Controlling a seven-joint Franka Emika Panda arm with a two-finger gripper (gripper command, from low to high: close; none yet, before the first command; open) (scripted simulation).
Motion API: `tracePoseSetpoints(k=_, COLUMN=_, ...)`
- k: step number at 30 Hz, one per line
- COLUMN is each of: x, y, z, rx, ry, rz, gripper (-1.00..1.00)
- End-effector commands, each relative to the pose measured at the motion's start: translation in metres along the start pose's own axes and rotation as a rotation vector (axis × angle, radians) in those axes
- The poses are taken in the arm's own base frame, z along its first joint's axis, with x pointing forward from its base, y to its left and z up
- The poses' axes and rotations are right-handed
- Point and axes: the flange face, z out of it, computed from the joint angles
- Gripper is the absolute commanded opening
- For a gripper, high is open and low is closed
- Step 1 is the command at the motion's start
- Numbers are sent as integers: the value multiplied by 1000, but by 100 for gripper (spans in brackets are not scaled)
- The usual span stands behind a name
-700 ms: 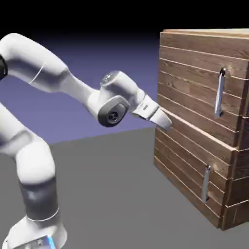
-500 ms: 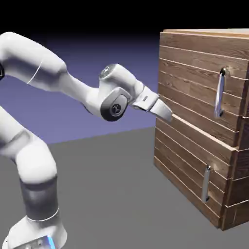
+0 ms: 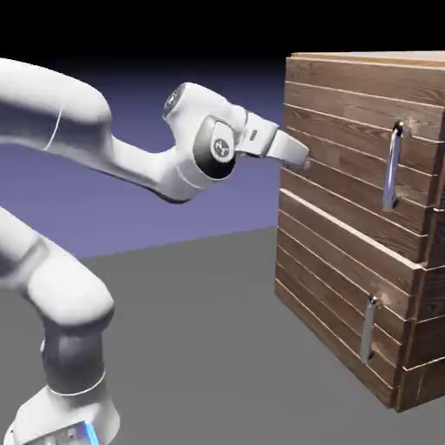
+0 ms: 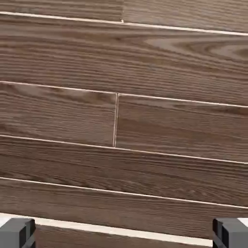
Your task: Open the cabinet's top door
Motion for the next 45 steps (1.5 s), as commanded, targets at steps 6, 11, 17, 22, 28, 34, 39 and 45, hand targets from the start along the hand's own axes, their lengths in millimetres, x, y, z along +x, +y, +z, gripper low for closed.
tracePoseSetpoints(k=6, x=17, y=-1, z=-12, rx=57, ry=64, rz=1, gripper=100)
tracePoseSetpoints(k=11, x=32, y=5, z=-18, rx=101, ry=115, rz=7, gripper=100)
tracePoseSetpoints(k=17, x=48, y=19, z=-20, rx=149, ry=173, rz=20, gripper=100)
tracePoseSetpoints(k=22, x=60, y=36, z=-16, rx=185, ry=218, rz=33, gripper=100)
tracePoseSetpoints(k=28, x=74, y=62, z=-4, rx=222, ry=264, rz=50, gripper=100)
tracePoseSetpoints(k=34, x=85, y=93, z=15, rx=252, ry=301, rz=67, gripper=100)
tracePoseSetpoints(k=39, x=92, y=123, z=36, rx=273, ry=324, rz=79, gripper=100)
tracePoseSetpoints(k=45, x=95, y=149, z=56, rx=287, ry=337, rz=87, gripper=100)
